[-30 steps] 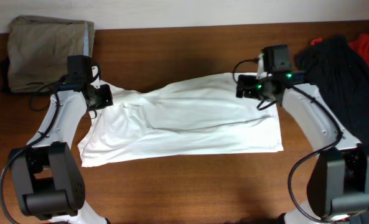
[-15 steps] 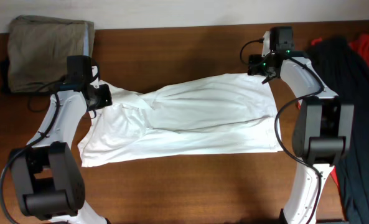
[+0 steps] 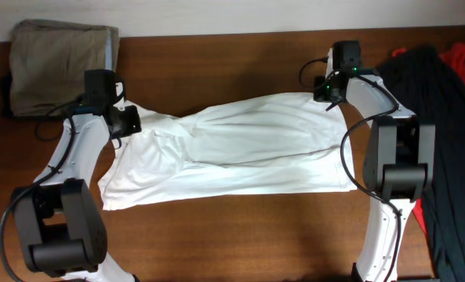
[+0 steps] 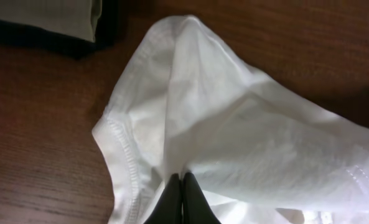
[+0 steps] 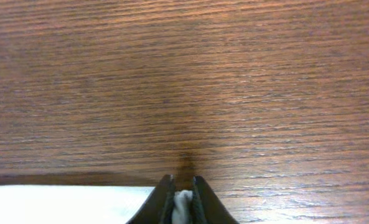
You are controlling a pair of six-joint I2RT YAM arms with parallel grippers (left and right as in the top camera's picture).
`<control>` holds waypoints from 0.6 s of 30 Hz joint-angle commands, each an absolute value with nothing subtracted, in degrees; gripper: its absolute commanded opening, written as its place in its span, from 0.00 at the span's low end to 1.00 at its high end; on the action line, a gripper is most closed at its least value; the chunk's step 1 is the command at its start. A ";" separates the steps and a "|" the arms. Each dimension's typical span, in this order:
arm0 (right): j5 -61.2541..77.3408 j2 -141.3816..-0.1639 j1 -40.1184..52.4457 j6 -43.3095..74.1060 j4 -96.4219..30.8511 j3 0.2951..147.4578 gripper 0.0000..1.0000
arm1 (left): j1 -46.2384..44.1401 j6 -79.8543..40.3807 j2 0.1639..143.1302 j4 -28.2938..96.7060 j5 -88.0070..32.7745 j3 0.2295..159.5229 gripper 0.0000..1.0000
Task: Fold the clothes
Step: 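Grasp the folded shirt's top corners and pull them down with both grippers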
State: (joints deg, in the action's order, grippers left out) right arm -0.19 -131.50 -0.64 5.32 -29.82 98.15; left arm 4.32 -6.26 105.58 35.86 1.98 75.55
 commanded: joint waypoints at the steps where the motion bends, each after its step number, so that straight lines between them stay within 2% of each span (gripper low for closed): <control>1: -5.08 -131.37 -0.71 9.41 -32.75 100.40 0.04 | 4.40 -6.81 104.07 34.33 2.37 76.09 0.00; 6: -2.59 -126.80 -3.79 15.14 -45.19 105.14 0.04 | 4.47 -6.81 94.48 39.62 2.39 76.14 0.00; 18: -1.98 -122.15 -5.91 16.58 -77.87 110.32 0.04 | 9.17 -11.11 95.31 57.41 2.04 75.79 0.00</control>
State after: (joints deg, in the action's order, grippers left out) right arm -0.56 -124.07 -5.65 16.27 -75.40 109.45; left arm 8.56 -9.74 95.35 55.11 1.52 75.70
